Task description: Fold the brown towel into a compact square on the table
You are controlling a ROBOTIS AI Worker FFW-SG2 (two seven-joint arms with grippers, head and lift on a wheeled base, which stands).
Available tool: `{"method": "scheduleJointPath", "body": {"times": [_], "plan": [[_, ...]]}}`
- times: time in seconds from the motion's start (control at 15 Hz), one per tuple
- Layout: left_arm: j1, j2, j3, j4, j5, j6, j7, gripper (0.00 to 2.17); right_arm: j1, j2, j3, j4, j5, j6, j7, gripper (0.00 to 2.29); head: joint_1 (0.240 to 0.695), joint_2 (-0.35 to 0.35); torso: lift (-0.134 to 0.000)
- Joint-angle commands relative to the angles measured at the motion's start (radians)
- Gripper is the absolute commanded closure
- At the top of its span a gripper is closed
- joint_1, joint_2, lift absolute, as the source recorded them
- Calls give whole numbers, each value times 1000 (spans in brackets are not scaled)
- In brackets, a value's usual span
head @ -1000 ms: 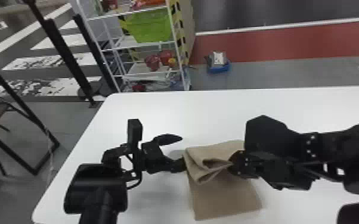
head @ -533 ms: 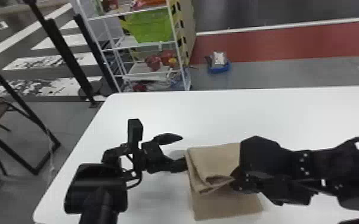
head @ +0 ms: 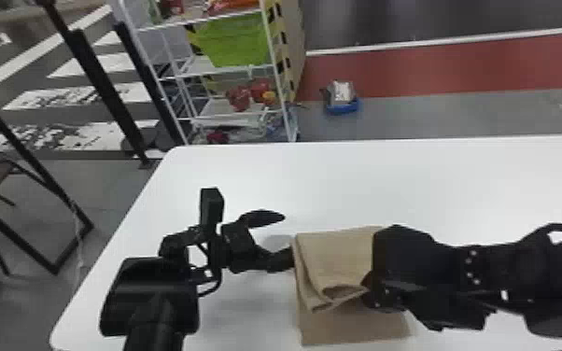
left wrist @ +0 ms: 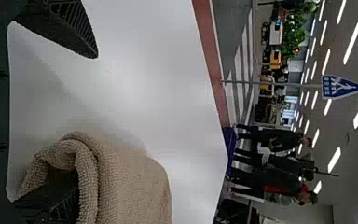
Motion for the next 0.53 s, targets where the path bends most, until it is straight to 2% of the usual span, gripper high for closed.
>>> {"method": "scheduleJointPath", "body": {"times": [0.0, 0.27, 0.47], "plan": [[1, 2, 1, 0, 1, -2, -2, 43, 0, -2, 14, -1, 7, 2, 3, 1288, 695, 289, -134], [6, 0, -1, 0, 1, -24, -2, 43, 4, 0, 34, 18, 38, -1, 3, 1288, 695, 295, -134], [24, 8, -1, -1, -7, -97, -17, 43, 6, 0, 39, 27, 47, -1, 3, 1288, 695, 295, -134]]}}
